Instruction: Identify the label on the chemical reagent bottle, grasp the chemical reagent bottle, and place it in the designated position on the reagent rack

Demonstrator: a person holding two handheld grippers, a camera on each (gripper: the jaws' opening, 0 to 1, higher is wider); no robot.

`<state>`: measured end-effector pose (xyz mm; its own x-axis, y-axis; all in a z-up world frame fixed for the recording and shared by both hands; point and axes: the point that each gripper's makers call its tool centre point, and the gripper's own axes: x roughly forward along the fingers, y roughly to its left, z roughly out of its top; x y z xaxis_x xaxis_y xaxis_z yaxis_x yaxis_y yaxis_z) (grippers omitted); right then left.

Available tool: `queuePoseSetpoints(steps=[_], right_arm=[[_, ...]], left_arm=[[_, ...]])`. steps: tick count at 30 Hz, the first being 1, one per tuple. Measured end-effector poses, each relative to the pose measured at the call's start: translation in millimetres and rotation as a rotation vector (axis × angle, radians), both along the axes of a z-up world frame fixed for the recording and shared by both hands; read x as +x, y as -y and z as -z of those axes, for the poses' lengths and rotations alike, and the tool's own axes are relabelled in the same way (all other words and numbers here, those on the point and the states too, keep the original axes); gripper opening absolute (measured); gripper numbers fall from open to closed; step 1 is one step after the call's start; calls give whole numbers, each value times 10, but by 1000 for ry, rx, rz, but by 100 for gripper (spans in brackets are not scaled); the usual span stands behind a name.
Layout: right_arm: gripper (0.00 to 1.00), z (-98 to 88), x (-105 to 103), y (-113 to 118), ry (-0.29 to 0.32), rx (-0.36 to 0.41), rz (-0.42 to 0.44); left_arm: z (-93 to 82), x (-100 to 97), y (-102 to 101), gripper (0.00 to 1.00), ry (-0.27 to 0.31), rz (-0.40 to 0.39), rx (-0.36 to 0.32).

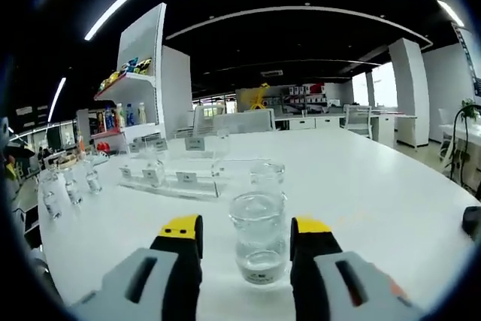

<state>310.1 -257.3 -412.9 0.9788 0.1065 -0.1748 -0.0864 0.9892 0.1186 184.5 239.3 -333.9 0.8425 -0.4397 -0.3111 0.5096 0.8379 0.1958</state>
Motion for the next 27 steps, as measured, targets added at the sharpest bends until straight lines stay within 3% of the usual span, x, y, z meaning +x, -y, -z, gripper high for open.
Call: queuePoseSetpoints(steps=[9,14,27], right_arm=[[37,-32,-6,28,-21,199,-15],[33,-24,-9,51,-28,217,-16],[25,24,23,65,-30,-35,25]], left_arm=[[6,-12,-18,90,0,-4,1],[5,-11,-24,90,1,-5,4],[-22,-7,-9,90,5,-1,11]])
